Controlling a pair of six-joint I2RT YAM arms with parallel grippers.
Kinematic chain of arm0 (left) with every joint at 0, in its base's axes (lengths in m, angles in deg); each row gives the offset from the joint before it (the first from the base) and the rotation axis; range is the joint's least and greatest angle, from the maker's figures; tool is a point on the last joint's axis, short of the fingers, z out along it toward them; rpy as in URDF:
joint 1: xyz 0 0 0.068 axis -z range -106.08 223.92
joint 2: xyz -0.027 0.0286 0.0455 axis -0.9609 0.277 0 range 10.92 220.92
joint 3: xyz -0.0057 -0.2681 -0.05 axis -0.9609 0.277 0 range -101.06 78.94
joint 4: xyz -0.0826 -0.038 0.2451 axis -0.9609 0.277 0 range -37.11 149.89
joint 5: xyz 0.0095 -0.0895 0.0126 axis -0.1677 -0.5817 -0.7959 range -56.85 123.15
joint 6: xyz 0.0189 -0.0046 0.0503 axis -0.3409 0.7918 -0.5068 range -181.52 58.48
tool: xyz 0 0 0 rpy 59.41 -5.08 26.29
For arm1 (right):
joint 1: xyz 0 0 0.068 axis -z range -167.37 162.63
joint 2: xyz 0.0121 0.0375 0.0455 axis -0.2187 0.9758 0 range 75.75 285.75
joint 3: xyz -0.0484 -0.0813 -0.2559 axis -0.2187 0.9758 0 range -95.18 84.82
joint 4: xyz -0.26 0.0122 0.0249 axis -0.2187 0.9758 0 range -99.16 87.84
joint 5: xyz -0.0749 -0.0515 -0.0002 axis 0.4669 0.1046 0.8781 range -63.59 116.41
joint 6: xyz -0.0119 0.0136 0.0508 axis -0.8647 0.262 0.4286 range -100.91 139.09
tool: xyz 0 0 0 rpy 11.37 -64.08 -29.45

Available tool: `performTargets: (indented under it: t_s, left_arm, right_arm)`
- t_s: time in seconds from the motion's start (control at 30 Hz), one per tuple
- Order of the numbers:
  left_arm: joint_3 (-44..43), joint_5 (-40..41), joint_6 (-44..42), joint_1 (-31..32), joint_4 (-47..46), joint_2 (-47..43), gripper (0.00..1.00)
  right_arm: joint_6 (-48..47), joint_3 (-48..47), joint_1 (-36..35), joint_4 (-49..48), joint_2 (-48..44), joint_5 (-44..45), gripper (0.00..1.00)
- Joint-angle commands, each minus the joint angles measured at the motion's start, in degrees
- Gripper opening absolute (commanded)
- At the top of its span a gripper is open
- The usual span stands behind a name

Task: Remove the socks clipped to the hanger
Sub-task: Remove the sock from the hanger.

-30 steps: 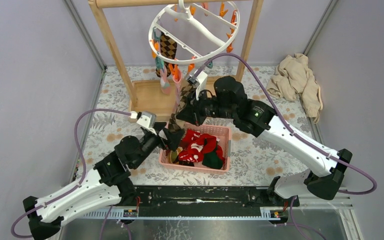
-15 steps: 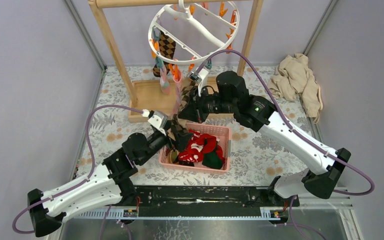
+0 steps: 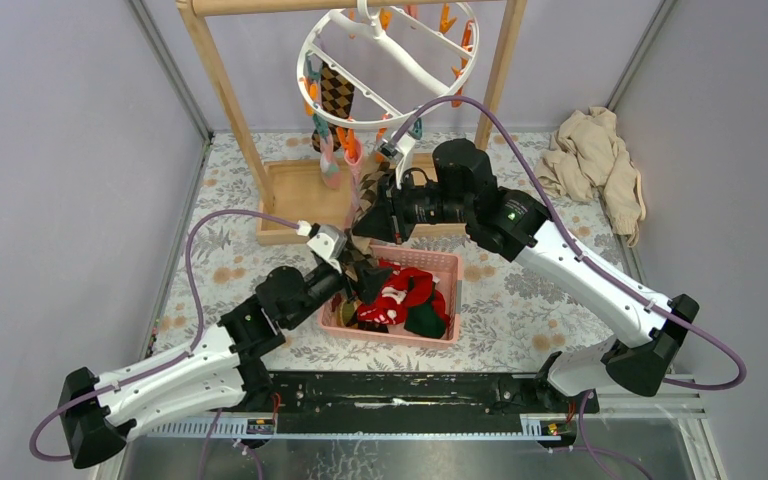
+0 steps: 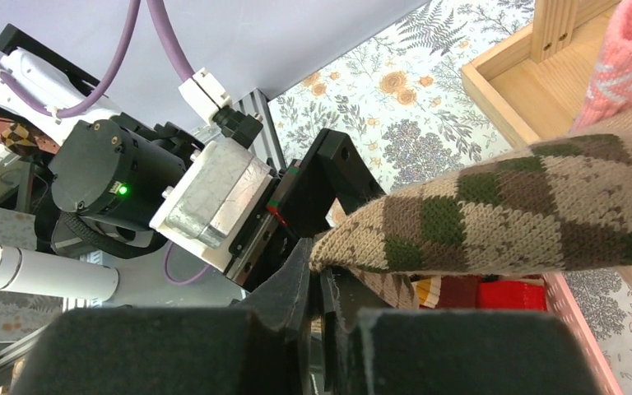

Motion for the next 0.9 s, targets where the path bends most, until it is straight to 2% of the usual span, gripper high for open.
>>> performTargets:
  t_s: [0.0, 0.07, 0.17, 0.23, 0.3, 0.37, 0.57, 0.63, 0.73, 0.87]
  left_arm:
    - [-0.10, 2.80, -1.71, 0.39, -5.70, 0.42, 0.84]
    - [-0.77, 2.95, -1.72, 0.39, -5.31, 0.63, 0.73]
    - [-1.76, 2.90, -1.59, 0.39, -4.32, 0.90, 0.47]
    - [-2.25, 3.43, -1.24, 0.39, -3.53, 1.03, 0.37]
    - [-2.27, 3.39, -0.97, 0.39, -3.16, 0.92, 0.33]
    - [-2.07, 3.41, -0.57, 0.39, -3.04, 0.29, 0.22]
    - [-3.18, 3.24, 1.30, 0.39, 0.64, -1.15, 0.24]
    - [-3.79, 3.36, 2.11, 0.39, 2.23, -1.50, 0.24]
    - [-5.17, 3.25, 3.27, 0.39, 5.21, -1.89, 0.24]
    - [-6.38, 3.82, 5.00, 0.39, 8.26, -1.99, 0.23]
  right_arm:
    - [1.06, -0.79, 0.34, -3.79, -0.54, -2.27, 0.00]
    - [1.10, -0.33, 0.35, -3.91, -0.68, -2.19, 0.00]
    - [1.12, 0.21, 0.45, -4.24, -0.76, -2.02, 0.00]
    - [1.22, 0.37, 0.50, -4.42, -0.64, -1.94, 0.00]
    - [1.28, 0.74, 0.43, -4.64, -0.59, -2.02, 0.00]
    - [1.29, 1.07, 0.44, -4.72, -0.59, -1.94, 0.00]
    - [0.90, 2.56, 0.51, -4.52, -1.12, -0.76, 0.01]
    - [0.91, 3.80, 0.52, -4.83, -1.80, 0.36, 0.11]
    - [0.80, 5.53, 0.53, -5.16, -2.51, 1.68, 0.34]
    - [0.19, 7.59, 0.67, -4.54, -3.81, 4.55, 0.52]
